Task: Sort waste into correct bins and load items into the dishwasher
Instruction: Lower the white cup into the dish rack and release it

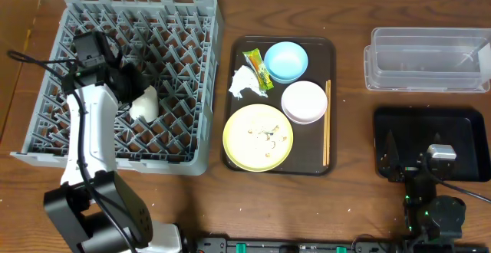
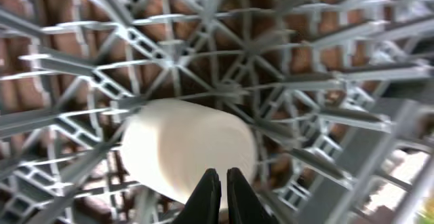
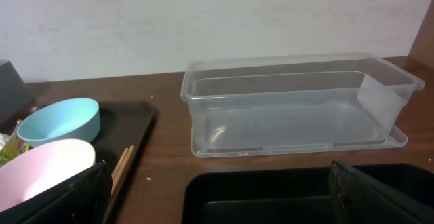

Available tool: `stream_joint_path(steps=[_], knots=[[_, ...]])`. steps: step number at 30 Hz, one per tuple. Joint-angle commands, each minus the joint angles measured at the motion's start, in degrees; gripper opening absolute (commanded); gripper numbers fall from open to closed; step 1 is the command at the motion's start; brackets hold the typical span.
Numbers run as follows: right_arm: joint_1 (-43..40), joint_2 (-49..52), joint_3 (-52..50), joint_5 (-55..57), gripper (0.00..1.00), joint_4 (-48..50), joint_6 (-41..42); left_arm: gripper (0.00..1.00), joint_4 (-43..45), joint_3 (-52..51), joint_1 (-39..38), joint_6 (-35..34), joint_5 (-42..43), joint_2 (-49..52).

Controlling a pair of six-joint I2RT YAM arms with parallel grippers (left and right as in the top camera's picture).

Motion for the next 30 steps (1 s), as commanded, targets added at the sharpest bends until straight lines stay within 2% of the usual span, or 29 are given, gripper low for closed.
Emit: stream_joint_path(steps=[1, 10, 14, 22, 27, 30], knots=[[-0.4, -0.1, -0.1, 0.0, 0.99, -0.2, 0.2, 0.08, 0.0, 0.1, -0.9, 1.7, 3.2, -1.3], [-0.4, -0.1, -0.1, 0.0, 0.99, -0.2, 0.2, 0.07, 0.1, -0.1, -1.1, 4.4, 0.4, 4.2], [-0.4, -0.1, -0.1, 0.0, 0.99, -0.2, 0.2, 0.08, -0.2, -0.1, -1.0, 4.3, -4.0, 6.2], [-0.4, -0.1, -0.1, 0.0, 0.99, -0.2, 0.2, 0.08, -1.2, 0.0, -1.0, 0.2, -16.6, -0.6], [-0.4, -0.1, -0.1, 0.0, 0.99, -0.2, 0.2, 0.08, -1.9, 0.0, -1.0, 0.2, -17.3, -4.3], [-0.4, -0.1, -0.1, 0.0, 0.99, -0.2, 0.2, 0.08, -2.8, 0.0, -1.1, 0.2, -14.9, -5.4]])
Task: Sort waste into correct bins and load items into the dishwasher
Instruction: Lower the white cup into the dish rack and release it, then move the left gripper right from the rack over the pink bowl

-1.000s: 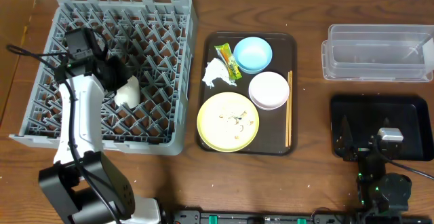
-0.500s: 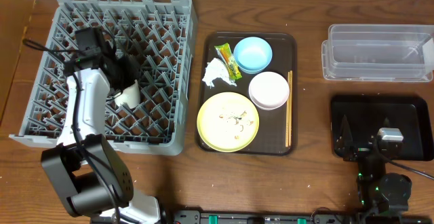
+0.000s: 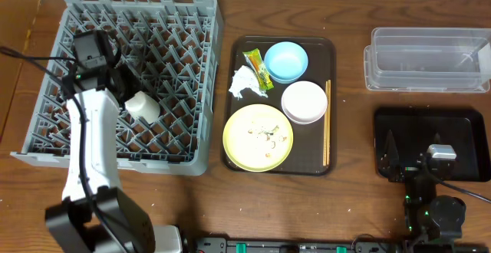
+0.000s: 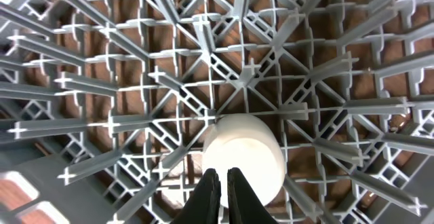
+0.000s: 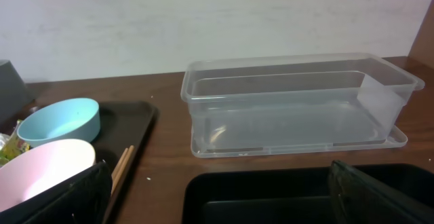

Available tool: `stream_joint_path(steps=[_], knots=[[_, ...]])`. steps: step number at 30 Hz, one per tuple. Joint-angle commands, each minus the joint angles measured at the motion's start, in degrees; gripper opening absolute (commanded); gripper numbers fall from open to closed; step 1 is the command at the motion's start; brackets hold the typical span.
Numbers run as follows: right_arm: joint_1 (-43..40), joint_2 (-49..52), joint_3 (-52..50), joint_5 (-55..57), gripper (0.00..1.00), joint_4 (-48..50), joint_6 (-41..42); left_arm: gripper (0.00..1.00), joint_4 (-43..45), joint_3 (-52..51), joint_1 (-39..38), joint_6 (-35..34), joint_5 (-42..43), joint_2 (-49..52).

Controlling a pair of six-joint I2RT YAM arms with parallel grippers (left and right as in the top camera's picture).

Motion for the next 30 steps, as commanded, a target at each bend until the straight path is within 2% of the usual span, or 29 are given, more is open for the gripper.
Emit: stream_joint_path(steps=[1, 4, 6, 8, 11, 15, 18, 23, 30], knots=[[-0.4, -0.1, -0.1, 0.0, 0.99, -0.2, 0.2, 0.09, -1.4, -0.2, 0.0, -0.5, 2.4, -2.1], [-0.4, -0.1, -0.1, 0.0, 0.99, -0.2, 0.2, 0.17, -2.7, -0.2, 0.0, -0.5, 13.6, -4.7], [-0.4, -0.1, -0.1, 0.0, 0.99, -0.2, 0.2, 0.3, -3.5, -0.2, 0.0, -0.5, 21.8, -6.3], [-0.4, -0.1, -0.1, 0.0, 0.99, -0.2, 0.2, 0.5, -4.2, -0.2, 0.0, -0.5, 30.5, -7.8], [-0.4, -0.1, -0.1, 0.0, 0.99, -0.2, 0.2, 0.68, -6.6, -0.2, 0.0, -0.5, 43.0, -9.1], [-0.4, -0.1, -0.1, 0.0, 0.99, -0.2, 0.2, 0.73, -10.8, -0.2, 0.0, -0.5, 54.2, -9.2], [-0.4, -0.1, -0.1, 0.0, 0.99, -0.2, 0.2, 0.83, -15.0, -0.2, 0.0, -0.5, 59.6, -9.2], [-0.4, -0.1, -0.1, 0.0, 0.99, -0.2, 0.2, 0.88, -15.9, -0.2, 0.0, -0.8, 59.4, -9.2], [-0.4, -0.1, -0.1, 0.0, 0.99, -0.2, 0.2, 0.89, -17.8, -0.2, -0.8, -4.6, 59.4, -9.2]])
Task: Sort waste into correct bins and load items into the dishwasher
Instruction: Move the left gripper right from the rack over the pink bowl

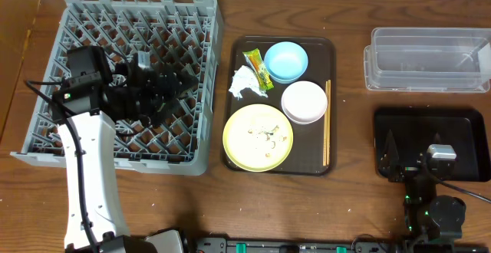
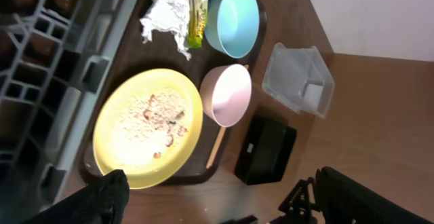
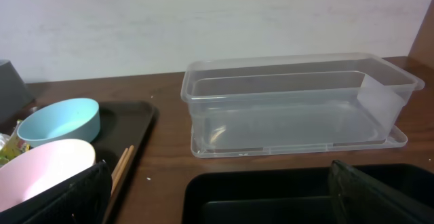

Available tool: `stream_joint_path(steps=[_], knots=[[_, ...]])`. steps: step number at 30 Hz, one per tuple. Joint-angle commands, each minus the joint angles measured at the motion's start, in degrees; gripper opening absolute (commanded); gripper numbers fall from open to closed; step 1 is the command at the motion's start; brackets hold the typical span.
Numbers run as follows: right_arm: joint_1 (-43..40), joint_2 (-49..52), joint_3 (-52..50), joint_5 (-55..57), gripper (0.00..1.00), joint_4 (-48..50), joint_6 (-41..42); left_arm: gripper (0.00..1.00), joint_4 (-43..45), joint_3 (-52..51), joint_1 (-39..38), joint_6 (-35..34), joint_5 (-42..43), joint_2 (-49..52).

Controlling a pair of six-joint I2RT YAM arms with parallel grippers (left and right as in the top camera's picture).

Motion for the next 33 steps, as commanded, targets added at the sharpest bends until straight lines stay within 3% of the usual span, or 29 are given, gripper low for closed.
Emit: stream_joint_path(steps=[1, 5, 12, 19, 28, 33], knots=[[-0.4, -0.1, -0.1, 0.0, 0.99, -0.2, 0.2, 0.89, -0.5, -0.1, -1.1, -1.7, 1.2, 0.0], [-0.4, -0.1, -0.1, 0.0, 0.99, -0.2, 0.2, 0.9, -0.5, -0.1, -4.9, -6.6, -3.1, 0.0], [-0.4, -0.1, -0.1, 0.0, 0.99, -0.2, 0.2, 0.9, -0.5, -0.1, -21.8, -24.2, -32.6, 0.0], [-0.4, -0.1, -0.1, 0.0, 0.99, -0.2, 0.2, 0.96, -0.4, 0.3, -37.5, -29.8, -48.9, 0.0], [-0.4, -0.1, -0.1, 0.0, 0.99, -0.2, 0.2, 0.98, 2.6, 0.3, -44.6, -29.8, -51.3, 0.0], [-0.4, -0.1, -0.1, 0.0, 0.99, -0.2, 0.2, 0.98, 2.7, 0.3, -44.7, -29.8, -46.7, 0.0]])
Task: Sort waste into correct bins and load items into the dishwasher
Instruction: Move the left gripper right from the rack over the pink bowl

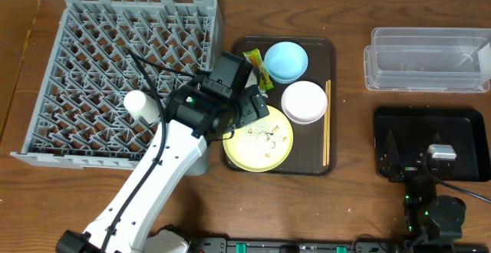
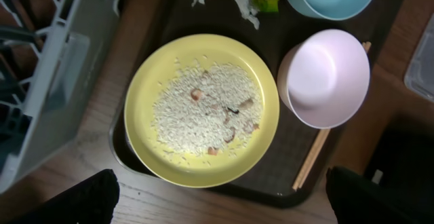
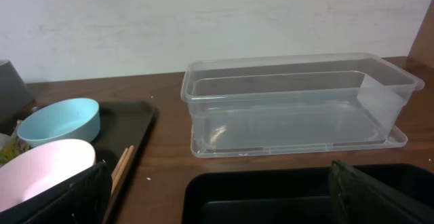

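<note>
My left gripper (image 1: 252, 115) hangs open over the brown tray (image 1: 239, 50), above the left side of the yellow plate (image 1: 259, 139). In the left wrist view the plate (image 2: 203, 108) carries rice scraps, and the gripper (image 2: 218, 207) holds nothing. On the tray also lie a pink bowl (image 2: 327, 78), a blue bowl, a crumpled napkin, a green wrapper and chopsticks (image 2: 317, 153). A white cup (image 1: 136, 103) stands in the grey rack (image 1: 77, 157). My right gripper (image 3: 217, 200) rests open over the black bin (image 1: 460, 123).
A clear plastic bin (image 1: 430, 57) stands at the far right, behind the black bin; it also shows as the clear bin (image 3: 298, 102) in the right wrist view. The rack's wall (image 2: 47, 81) borders the tray on the left. My left arm crosses the rack's front right corner.
My left gripper has moved right, from above the rack to above the tray's yellow plate, still open. The white cup now shows uncovered in the rack. The right arm is unchanged.
My left gripper was shut on the white cup, tilted low in the rack. Then the cup stood among the rack's pegs with the gripper still on it. After that the gripper was open above the rack, and now it is over the tray.
</note>
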Available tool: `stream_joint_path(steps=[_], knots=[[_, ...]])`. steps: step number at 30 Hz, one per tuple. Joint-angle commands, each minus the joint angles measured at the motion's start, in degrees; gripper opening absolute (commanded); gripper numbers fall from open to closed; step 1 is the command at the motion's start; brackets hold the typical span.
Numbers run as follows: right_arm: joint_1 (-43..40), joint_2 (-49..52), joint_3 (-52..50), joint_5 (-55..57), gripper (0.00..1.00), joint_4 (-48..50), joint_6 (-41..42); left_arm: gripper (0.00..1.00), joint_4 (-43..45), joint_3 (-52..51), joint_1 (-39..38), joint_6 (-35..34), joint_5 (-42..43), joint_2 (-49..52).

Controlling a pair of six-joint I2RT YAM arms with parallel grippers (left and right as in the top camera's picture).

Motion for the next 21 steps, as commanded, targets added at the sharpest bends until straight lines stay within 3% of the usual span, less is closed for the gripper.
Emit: stream_joint_path(steps=[1, 6, 13, 17, 21], knots=[[-0.4, -0.1, -0.1, 0.0, 0.99, -0.2, 0.2, 0.98, 0.0, 0.3, -0.1, -0.7, 3.0, 0.0], [-0.4, -0.1, -0.1, 0.0, 0.99, -0.2, 0.2, 0.98, 1.0, 0.3, -0.9, 0.3, 4.8, 0.3], [-0.4, -0.1, -0.1, 0.0, 0.99, -0.2, 0.2, 0.98, 4.2, 0.3, -10.5, 17.4, 4.0, 4.1], [-0.4, -0.1, -0.1, 0.0, 0.99, -0.2, 0.2, 0.98, 4.8, 0.3, -13.4, 17.8, -2.0, 5.6], [-0.4, -0.1, -0.1, 0.0, 0.99, -0.2, 0.2, 0.98, 7.9, 0.3, -13.7, 17.5, -2.2, 5.6]])
